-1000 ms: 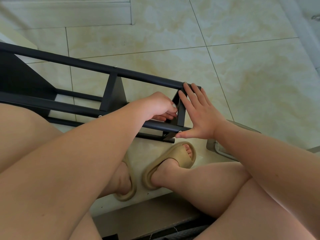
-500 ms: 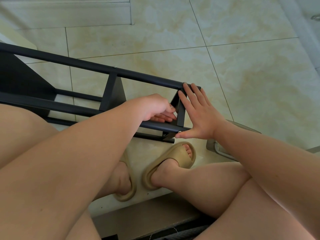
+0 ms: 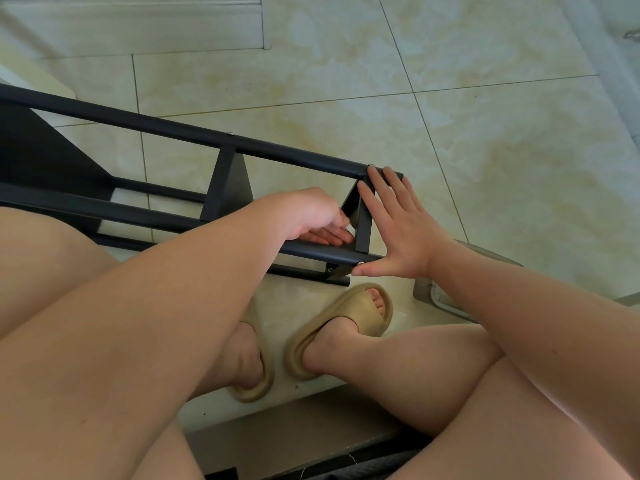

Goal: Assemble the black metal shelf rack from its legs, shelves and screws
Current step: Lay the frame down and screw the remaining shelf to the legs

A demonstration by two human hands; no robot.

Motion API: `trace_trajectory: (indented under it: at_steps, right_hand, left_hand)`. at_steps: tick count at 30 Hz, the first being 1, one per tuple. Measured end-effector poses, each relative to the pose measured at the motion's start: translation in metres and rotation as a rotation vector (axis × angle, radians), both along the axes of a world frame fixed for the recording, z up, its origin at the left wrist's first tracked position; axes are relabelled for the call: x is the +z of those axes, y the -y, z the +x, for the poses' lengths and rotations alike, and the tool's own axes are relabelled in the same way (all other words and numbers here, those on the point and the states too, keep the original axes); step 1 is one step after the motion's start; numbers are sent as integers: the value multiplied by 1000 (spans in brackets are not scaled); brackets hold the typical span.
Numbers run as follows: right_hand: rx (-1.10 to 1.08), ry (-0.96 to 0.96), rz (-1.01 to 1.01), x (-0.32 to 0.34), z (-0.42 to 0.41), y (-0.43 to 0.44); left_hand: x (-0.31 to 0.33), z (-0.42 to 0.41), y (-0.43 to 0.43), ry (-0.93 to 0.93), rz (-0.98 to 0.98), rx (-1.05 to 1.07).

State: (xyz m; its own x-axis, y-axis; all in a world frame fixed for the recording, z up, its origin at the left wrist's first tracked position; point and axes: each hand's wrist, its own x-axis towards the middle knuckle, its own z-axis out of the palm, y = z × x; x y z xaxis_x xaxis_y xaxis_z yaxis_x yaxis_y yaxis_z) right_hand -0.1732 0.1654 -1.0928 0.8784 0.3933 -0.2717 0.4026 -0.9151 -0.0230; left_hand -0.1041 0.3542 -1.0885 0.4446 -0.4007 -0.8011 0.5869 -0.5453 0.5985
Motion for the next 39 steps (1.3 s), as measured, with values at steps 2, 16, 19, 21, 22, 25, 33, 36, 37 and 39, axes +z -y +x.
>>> trace_trajectory:
  at_steps: [2,16,19,21,22,25,33,36,37,39]
  right_hand:
    - [-1,-1,-3,0,0,0]
    - [-1,-2,-2,1,0,0]
    - [3,-1,-7,0,0,0]
    - [4,-2,-9,0,0,1]
    - [4,-2,-10,0,0,1]
    - [2,-4,-6,1,0,0]
    - [-1,-9,2,3,0,-1]
    - [-1,-8,7,2,0,-1]
    - [-1,-6,6,2,0,-1]
    - [1,-3,6,2,0,0]
  left_hand:
    - [0,0,0,17,12,-14]
    - [0,1,-6,113,80,-241]
    - [0,0,-8,176,108,-337]
    - [0,0,-9,248,154,-419]
    - [0,0,-9,276,184,-449]
    - [-1,1,-8,322,218,-492]
    - [-2,3,-10,351,193,-587]
    - [1,8,-15,424,177,-543]
    - [3,8,-15,436,161,-537]
    - [6,9,-11,501,172,-571]
